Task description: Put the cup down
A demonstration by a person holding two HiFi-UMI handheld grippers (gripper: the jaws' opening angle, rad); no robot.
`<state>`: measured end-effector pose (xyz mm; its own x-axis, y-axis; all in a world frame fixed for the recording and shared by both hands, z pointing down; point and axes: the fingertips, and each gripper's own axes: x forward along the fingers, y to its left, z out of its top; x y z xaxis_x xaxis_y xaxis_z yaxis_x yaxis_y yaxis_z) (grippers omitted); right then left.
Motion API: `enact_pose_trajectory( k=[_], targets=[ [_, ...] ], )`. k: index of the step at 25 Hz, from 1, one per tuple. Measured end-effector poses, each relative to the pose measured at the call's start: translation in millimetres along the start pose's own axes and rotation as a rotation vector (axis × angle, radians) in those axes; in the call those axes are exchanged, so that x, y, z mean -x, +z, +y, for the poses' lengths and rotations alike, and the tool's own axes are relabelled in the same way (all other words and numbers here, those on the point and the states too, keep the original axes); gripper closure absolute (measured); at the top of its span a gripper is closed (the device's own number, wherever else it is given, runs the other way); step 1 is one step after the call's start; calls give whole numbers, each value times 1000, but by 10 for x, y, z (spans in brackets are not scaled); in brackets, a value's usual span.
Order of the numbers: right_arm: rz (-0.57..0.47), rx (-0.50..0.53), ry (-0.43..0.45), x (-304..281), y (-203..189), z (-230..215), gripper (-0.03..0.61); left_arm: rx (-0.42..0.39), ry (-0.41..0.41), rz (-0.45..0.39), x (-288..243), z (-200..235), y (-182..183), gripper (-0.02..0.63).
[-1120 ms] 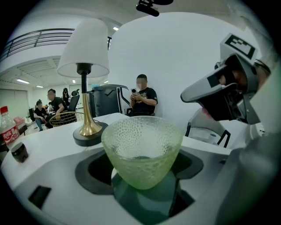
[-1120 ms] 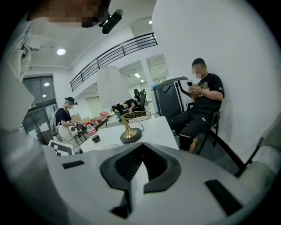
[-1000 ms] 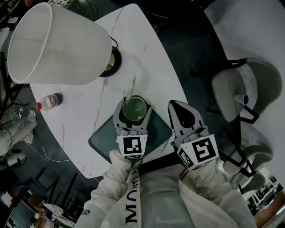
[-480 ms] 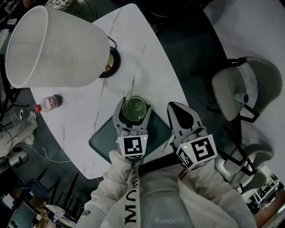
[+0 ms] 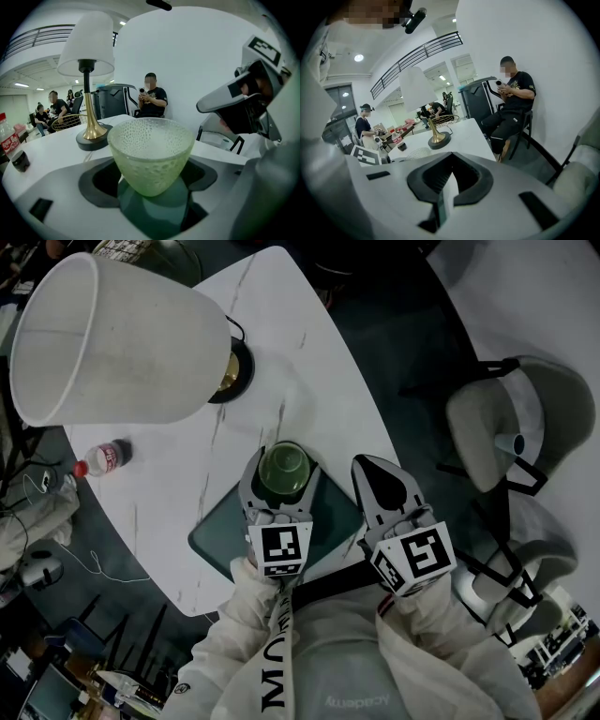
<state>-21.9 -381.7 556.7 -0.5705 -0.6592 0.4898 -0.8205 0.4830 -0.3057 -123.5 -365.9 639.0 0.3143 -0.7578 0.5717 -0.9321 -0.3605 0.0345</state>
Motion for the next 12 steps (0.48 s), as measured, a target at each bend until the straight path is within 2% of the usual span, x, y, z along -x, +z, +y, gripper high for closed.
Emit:
enact_pose_trajectory(
  k=[12],
  targets=[
    [-1, 7, 5, 76, -38, 90, 572, -2, -6, 21, 61, 9, -24, 224]
  ],
)
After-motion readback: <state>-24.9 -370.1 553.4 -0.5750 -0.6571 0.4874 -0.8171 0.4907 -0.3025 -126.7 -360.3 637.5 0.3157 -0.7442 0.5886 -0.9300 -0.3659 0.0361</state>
